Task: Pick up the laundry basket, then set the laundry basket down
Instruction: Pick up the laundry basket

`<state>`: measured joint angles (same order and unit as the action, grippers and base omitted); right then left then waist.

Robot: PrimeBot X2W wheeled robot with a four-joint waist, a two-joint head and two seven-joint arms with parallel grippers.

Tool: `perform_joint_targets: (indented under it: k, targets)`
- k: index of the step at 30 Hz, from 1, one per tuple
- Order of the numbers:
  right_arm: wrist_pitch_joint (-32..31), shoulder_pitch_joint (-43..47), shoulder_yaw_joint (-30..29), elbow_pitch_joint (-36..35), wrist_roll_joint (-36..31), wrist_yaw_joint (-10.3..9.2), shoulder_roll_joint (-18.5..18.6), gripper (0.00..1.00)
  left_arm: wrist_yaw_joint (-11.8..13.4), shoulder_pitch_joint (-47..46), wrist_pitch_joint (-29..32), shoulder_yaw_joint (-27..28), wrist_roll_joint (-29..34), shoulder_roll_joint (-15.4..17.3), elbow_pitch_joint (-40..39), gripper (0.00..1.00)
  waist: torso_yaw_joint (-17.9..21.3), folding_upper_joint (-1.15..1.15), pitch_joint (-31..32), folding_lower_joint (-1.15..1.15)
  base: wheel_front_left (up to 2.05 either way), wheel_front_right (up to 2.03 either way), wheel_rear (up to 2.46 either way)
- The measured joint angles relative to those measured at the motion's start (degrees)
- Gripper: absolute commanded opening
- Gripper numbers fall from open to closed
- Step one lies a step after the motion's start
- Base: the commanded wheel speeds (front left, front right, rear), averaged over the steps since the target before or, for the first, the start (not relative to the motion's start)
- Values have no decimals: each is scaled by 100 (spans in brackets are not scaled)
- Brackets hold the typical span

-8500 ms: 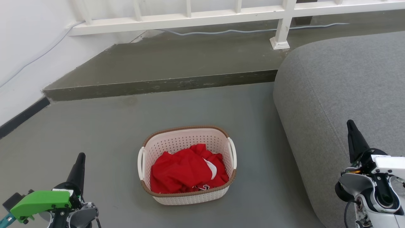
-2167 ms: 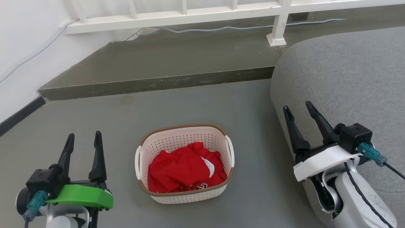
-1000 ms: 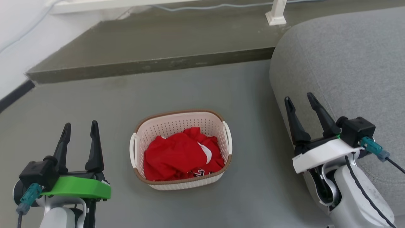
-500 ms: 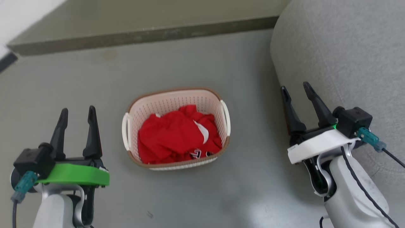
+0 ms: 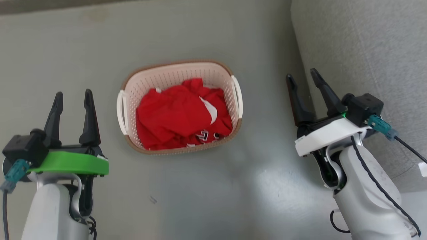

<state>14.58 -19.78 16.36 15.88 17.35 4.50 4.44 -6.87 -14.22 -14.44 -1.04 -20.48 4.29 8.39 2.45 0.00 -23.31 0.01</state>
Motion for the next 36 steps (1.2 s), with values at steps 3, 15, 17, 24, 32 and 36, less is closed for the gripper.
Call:
perform_joint_targets:
  k: [3,15,17,24,32,36]
  targets:
    - [0,-118,81,136,-2,4,-21,100,-1,-114,-1,-41,-14,27,100,100,2,0,-191,0,0,0,0]
    - [-11,-865,162,814,-1,3,-60,100,-19,-758,36,-292,-86,183,669,100,-39,0,-957,0,0,0,0]
    - [-20,-1002,152,955,-1,4,-60,100,-19,-911,62,-318,-121,183,794,100,-59,0,-1084,0,0,0,0]
    - [-83,-1453,174,1425,-1,3,-59,100,-24,-1365,87,-491,-212,186,1252,100,-157,0,-1494,0,0,0,0]
    - [-327,-2003,240,1997,-1,1,-60,100,-25,-1955,212,-845,-253,226,1735,100,-283,0,-1929,0,0,0,0]
    - [-458,-2238,260,2285,19,-5,-59,100,-25,-2215,310,-992,-355,231,2001,100,-345,0,-2144,0,0,0,0]
